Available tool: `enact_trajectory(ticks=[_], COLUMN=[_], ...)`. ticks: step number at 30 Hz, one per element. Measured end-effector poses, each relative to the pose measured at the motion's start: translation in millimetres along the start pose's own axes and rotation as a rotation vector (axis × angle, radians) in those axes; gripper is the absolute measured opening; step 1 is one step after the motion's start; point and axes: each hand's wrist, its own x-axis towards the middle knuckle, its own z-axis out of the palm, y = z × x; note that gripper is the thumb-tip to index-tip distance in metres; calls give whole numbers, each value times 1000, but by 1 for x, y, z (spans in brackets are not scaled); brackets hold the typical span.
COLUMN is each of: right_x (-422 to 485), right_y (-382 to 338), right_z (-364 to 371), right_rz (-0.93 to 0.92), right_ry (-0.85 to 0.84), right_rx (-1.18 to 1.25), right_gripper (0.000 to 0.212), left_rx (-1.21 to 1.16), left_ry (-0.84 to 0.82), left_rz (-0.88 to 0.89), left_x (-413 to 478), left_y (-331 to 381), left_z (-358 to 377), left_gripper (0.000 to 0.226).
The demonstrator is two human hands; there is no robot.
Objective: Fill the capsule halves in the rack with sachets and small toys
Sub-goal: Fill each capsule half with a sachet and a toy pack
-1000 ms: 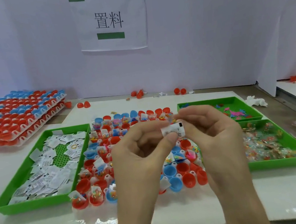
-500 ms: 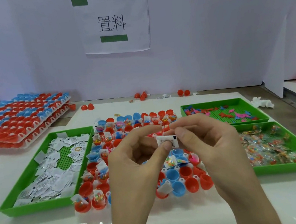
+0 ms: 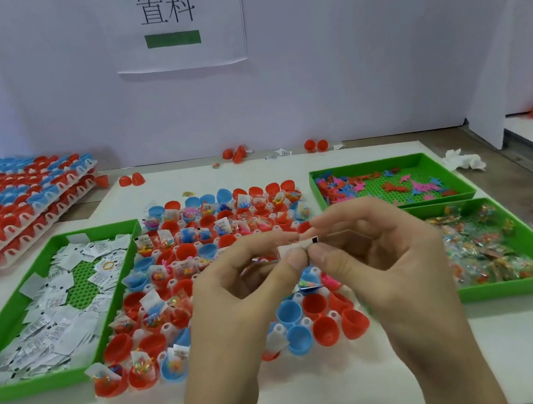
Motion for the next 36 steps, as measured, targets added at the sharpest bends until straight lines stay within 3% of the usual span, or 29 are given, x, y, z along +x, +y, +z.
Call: enact_trajectory(ticks=[15,21,26,30,36], right_x=[24,26,16,20,89], right_y=[13,16,24,30,53], right_z=[-39,-46,-57,-61,-61], right_rz=[113,104,116,195,256], right_ry=[30,59,161,280,237], right_rx=[-37,-7,-28,-210,-756], right_gripper=[22,23,27,29,17], left_rx=[256,278,220,134,31], left_ry=[-169,-232,-189,-91,-74], left_rz=[-98,-84,-49,-53,-92], left_x=[44,59,51,45,29], left_y=[10,14,6,2,3], left_z=[28,34,40,18,-13], left_gripper=[16,12,14,20,18])
